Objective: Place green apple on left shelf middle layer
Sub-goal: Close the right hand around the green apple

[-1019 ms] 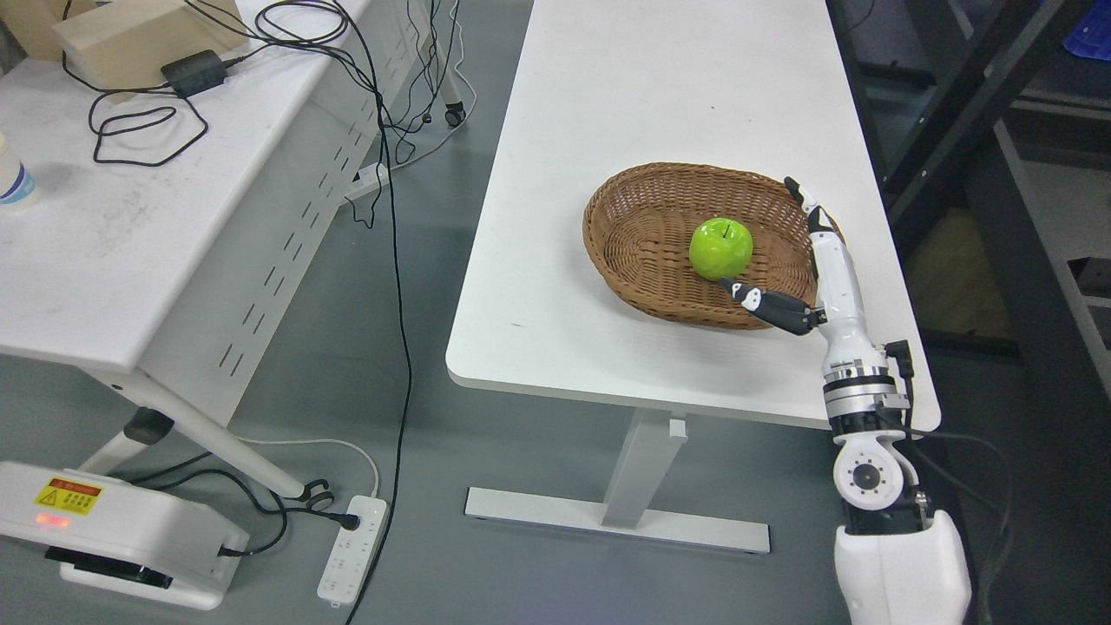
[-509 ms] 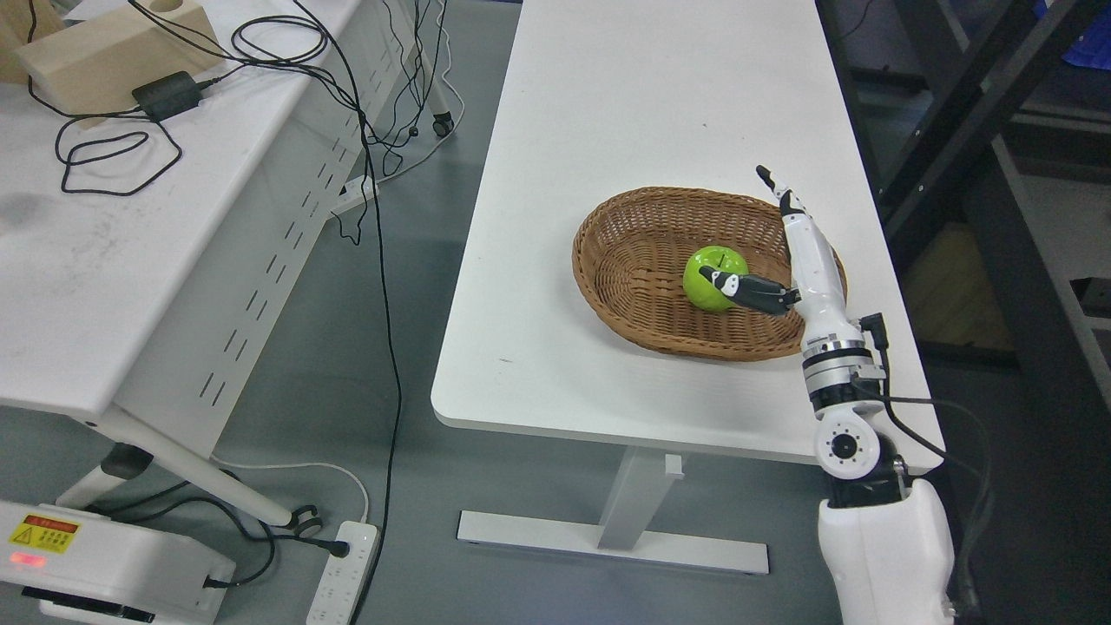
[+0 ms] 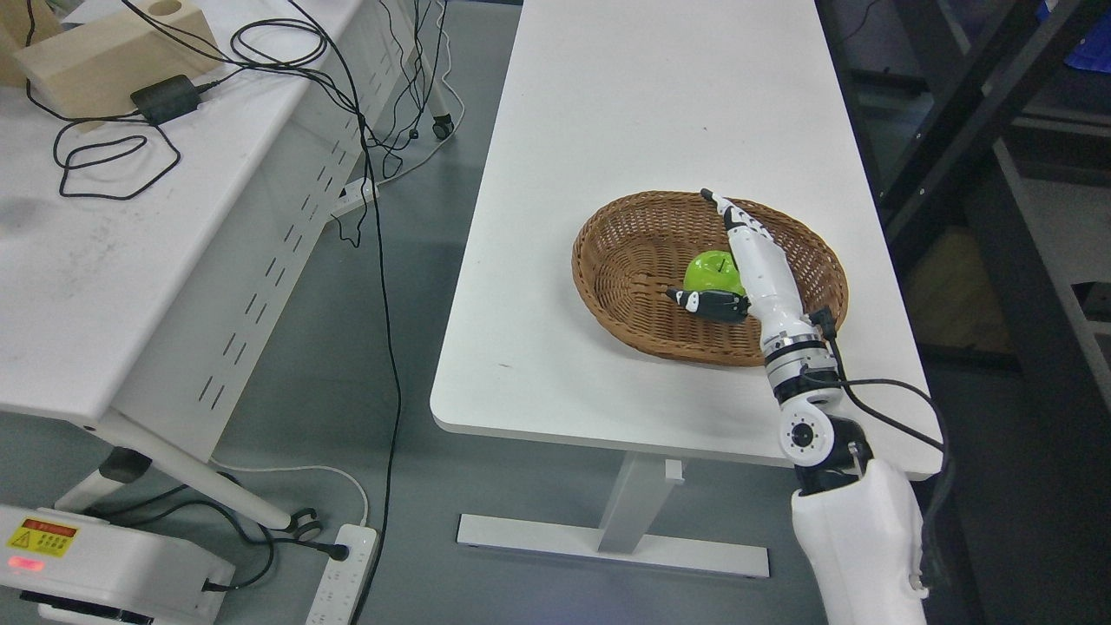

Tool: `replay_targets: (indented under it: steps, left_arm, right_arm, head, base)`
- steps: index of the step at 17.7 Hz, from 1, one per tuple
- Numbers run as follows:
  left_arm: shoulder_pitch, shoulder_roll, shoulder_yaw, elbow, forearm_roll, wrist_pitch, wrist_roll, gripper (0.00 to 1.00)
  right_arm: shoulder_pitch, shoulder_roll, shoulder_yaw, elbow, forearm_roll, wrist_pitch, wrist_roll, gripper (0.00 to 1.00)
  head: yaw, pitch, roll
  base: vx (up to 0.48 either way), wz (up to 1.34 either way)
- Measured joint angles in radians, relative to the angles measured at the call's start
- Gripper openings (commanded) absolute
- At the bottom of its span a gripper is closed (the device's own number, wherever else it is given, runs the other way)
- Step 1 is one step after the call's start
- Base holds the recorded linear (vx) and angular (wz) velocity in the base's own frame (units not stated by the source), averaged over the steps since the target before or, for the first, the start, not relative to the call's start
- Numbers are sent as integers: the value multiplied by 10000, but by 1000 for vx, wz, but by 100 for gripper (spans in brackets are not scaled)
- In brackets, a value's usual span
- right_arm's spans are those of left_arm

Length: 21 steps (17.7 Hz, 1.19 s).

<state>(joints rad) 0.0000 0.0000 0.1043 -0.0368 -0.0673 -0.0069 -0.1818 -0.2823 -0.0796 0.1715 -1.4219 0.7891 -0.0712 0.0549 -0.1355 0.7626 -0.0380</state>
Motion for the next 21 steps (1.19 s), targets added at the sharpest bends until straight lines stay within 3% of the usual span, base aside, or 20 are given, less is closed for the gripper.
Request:
replay_targets:
  steps: [15,16,21]
  left_arm:
    - [0,0,0,0,0,0,0,100]
    - [0,0,0,0,1,0,0,100]
    - [0,0,0,0,1,0,0,100]
  right_arm:
    - [-1529,-484,1015,2044,886,481,610,99]
    - [-1555,-532,1046,2130,894,483,610,95]
    - [-1575,-731,1130,2407,912,498,613,41]
  head:
    - [0,0,0]
    - [0,0,0]
    - [0,0,0]
  base:
    - [0,0]
    - [0,0]
    - [0,0]
